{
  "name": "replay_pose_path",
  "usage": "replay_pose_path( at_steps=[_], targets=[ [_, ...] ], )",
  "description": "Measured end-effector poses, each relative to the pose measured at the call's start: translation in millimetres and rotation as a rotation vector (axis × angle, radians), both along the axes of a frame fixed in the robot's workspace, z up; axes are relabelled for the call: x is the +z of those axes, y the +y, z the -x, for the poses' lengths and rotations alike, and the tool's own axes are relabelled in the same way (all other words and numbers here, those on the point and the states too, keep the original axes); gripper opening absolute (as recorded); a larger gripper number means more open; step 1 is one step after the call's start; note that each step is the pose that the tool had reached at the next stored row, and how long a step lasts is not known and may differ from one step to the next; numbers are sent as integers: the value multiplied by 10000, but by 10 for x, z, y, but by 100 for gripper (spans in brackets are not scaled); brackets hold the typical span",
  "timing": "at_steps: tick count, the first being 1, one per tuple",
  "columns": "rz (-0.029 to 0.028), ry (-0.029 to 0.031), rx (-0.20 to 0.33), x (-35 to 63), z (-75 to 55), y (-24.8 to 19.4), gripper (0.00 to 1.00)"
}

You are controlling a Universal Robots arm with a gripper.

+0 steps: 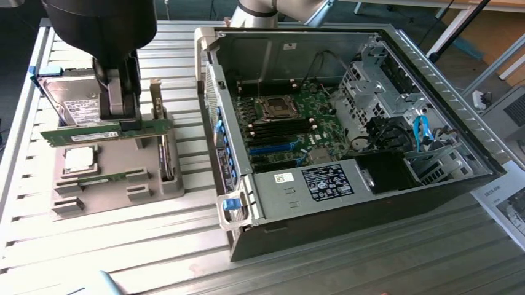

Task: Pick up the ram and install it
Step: 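Pick up the ram and move it above insertion slot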

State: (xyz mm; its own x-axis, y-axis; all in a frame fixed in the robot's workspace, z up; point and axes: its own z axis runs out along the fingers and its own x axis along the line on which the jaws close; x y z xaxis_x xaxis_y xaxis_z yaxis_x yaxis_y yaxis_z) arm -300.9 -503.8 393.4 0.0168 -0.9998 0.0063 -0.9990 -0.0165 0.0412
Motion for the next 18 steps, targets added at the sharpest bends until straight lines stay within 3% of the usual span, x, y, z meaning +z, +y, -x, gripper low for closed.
replay_pose_path(
  at_steps=[18],
  targets=[
    [-135,13,1,4,-354,-77,12]
  ],
)
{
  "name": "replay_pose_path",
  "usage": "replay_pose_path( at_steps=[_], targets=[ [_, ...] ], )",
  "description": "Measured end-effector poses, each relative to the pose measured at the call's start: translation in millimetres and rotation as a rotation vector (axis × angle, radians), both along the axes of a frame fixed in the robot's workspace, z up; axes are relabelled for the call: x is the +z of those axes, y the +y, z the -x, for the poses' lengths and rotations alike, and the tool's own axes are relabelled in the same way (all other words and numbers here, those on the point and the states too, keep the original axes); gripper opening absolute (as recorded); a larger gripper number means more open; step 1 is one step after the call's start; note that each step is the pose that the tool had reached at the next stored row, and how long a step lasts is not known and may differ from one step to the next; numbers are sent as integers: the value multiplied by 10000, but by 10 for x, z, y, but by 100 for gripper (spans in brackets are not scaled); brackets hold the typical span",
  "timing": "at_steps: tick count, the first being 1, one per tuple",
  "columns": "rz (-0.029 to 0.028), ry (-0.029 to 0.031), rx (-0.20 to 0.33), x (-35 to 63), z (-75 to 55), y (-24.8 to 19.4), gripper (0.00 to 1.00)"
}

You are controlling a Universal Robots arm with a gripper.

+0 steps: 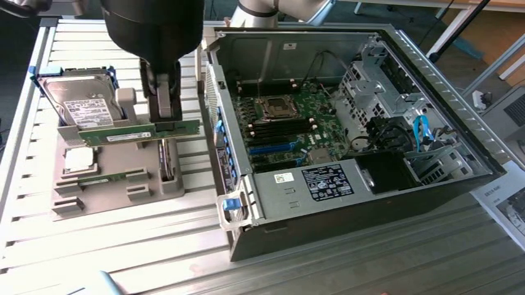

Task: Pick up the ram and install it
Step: 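Pick up the ram and move it above insertion slot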

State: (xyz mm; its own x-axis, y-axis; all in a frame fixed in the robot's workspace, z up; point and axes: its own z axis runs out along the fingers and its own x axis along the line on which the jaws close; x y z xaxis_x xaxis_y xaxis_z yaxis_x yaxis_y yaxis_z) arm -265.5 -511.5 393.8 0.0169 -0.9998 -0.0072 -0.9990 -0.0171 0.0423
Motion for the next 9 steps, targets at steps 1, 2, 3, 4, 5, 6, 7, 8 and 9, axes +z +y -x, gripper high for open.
replay_pose_path(
  at_steps=[1,2,3,4,5,6,7,8,9],
  targets=[
    [-14,1,0,0,-25,-5,12],
    [-29,2,-1,1,-53,-11,12],
    [-39,3,-1,1,-71,-15,12],
    [-53,3,0,1,-91,-19,12],
    [-63,4,0,2,-106,-22,12],
    [-83,4,0,3,-134,-28,12],
    [-112,6,0,4,-173,-36,12],
    [-142,8,-1,6,-215,-44,12],
    [-159,10,-1,7,-235,-48,12]
  ],
)
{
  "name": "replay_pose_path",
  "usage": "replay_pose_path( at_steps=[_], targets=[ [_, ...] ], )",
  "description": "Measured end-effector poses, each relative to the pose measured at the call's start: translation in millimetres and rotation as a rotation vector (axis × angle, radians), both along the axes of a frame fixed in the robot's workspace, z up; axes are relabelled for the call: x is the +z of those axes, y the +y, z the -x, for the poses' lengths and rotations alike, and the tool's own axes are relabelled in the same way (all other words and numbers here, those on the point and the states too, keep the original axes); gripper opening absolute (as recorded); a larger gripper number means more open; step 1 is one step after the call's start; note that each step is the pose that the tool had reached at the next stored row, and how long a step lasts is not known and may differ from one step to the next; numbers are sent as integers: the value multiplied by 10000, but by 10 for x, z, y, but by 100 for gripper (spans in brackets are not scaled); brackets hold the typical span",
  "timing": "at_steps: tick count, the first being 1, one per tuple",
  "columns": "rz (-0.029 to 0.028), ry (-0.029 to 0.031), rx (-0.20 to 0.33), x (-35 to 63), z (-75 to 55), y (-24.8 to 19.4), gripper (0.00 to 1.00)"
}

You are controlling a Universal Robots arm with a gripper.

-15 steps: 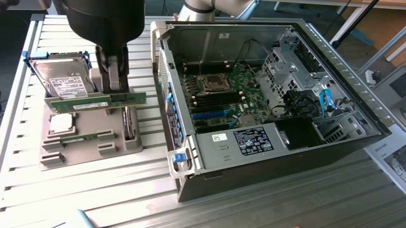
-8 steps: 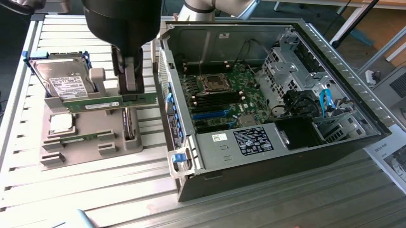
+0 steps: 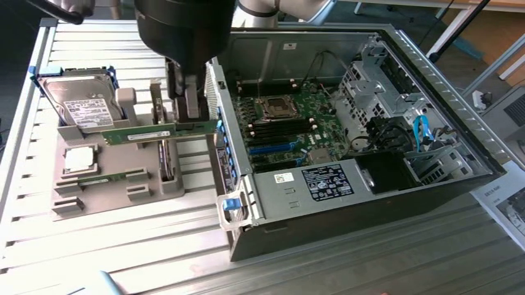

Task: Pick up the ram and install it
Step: 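Pick up the ram and move it above insertion slot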

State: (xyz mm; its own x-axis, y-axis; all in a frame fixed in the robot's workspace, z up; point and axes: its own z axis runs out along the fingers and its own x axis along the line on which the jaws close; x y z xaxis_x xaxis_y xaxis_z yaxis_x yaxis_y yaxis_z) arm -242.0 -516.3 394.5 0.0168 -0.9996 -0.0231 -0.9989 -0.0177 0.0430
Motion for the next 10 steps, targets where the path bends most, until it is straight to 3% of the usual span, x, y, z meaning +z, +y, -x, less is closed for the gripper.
replay_pose_path(
  at_steps=[10],
  targets=[
    [-239,6,1,14,-224,-37,12]
  ],
)
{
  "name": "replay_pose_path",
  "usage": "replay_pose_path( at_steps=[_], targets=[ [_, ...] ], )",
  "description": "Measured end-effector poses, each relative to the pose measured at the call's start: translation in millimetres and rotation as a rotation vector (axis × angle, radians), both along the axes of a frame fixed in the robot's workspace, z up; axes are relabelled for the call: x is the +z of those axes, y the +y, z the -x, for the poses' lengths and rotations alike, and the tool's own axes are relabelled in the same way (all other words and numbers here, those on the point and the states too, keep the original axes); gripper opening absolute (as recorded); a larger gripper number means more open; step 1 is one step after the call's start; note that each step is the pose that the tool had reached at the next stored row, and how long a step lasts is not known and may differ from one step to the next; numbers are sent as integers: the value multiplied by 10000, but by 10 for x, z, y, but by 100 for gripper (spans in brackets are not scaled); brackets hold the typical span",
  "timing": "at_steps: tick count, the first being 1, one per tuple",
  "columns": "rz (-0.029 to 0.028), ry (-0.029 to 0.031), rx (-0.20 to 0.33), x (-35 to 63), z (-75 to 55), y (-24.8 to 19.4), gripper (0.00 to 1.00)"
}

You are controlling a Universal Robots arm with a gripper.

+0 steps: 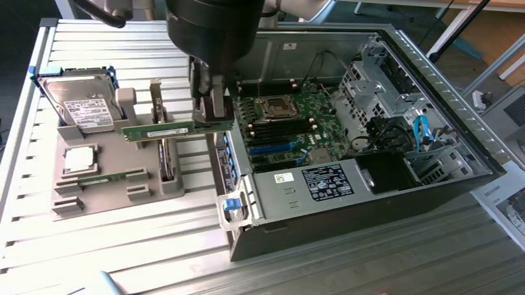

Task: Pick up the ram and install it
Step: 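Pick up the ram and move it above insertion slot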

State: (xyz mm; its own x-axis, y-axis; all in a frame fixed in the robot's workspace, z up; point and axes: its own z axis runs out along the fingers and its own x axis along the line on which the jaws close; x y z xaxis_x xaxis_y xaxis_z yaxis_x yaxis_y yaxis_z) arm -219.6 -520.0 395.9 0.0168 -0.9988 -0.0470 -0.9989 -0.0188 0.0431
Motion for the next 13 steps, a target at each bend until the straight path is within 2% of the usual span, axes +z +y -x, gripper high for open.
replay_pose_path(
  at_steps=[9,10,12,13],
  targets=[
    [-233,5,0,8,-208,-31,12],
    [-283,6,1,9,-250,-38,12],
    [-333,8,0,12,-295,-45,12],
    [-376,8,0,13,-329,-51,12]
  ],
)
